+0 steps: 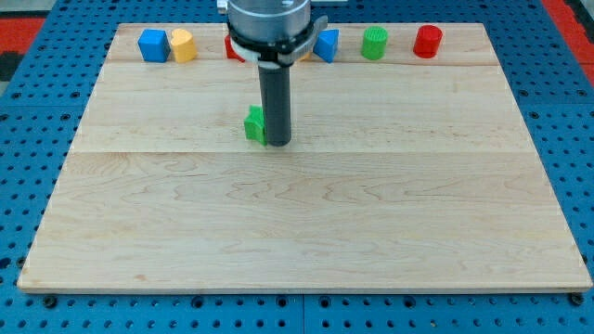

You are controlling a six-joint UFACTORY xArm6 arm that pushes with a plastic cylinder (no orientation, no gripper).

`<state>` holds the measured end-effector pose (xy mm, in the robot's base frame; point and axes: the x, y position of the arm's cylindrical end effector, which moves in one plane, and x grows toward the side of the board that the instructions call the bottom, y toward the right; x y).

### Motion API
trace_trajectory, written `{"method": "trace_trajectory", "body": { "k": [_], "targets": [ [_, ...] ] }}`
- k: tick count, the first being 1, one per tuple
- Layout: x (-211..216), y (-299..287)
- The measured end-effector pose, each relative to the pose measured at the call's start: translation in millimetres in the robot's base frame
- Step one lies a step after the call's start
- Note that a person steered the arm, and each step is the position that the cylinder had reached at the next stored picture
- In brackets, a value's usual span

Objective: Place the green star towards the bottom left side of the yellow hexagon

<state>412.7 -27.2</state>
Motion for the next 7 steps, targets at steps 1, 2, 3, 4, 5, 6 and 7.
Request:
{"method": "trace_trajectory", "body": {
  "k": [1, 2, 3, 4, 5, 6, 7],
  "targets": [
    [8, 0],
    [15, -5],
    [-12, -14],
    [-32, -27],
    [-3, -36],
    [-6, -60],
    [-24, -61]
  ]
}}
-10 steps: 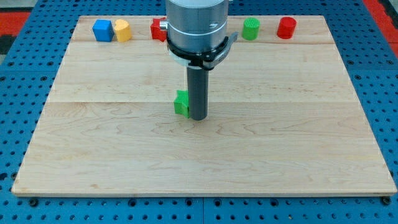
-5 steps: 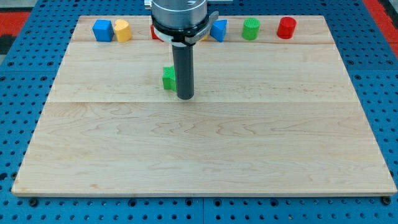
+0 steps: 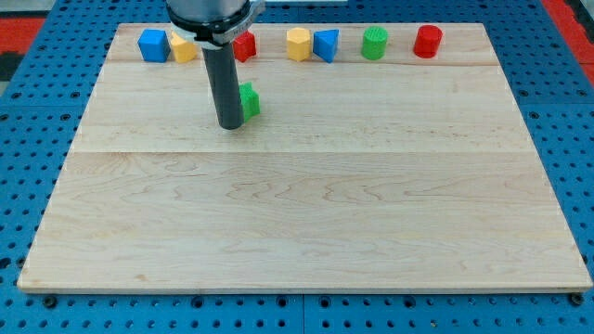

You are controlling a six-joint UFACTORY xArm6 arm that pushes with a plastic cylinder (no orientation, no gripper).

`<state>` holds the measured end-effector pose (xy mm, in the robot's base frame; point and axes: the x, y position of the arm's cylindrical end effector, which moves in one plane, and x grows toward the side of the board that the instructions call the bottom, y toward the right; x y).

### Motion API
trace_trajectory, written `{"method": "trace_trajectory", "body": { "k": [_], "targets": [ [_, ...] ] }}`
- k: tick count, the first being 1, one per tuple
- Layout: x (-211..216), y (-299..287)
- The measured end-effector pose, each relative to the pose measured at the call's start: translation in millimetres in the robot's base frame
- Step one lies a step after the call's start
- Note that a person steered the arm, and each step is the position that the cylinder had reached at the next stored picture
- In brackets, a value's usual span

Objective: Place the green star towards the bottom left side of the yellow hexagon

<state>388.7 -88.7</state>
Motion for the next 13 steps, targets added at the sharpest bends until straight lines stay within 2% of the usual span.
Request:
{"method": "trace_trajectory", "body": {
  "k": [1, 2, 5, 7, 8, 12, 13],
  "targets": [
    [-13, 6],
    [-43, 7],
    [-53, 48],
    [-66, -33],
    [-91, -33],
    [-126, 57],
    [-140, 28]
  ]
}}
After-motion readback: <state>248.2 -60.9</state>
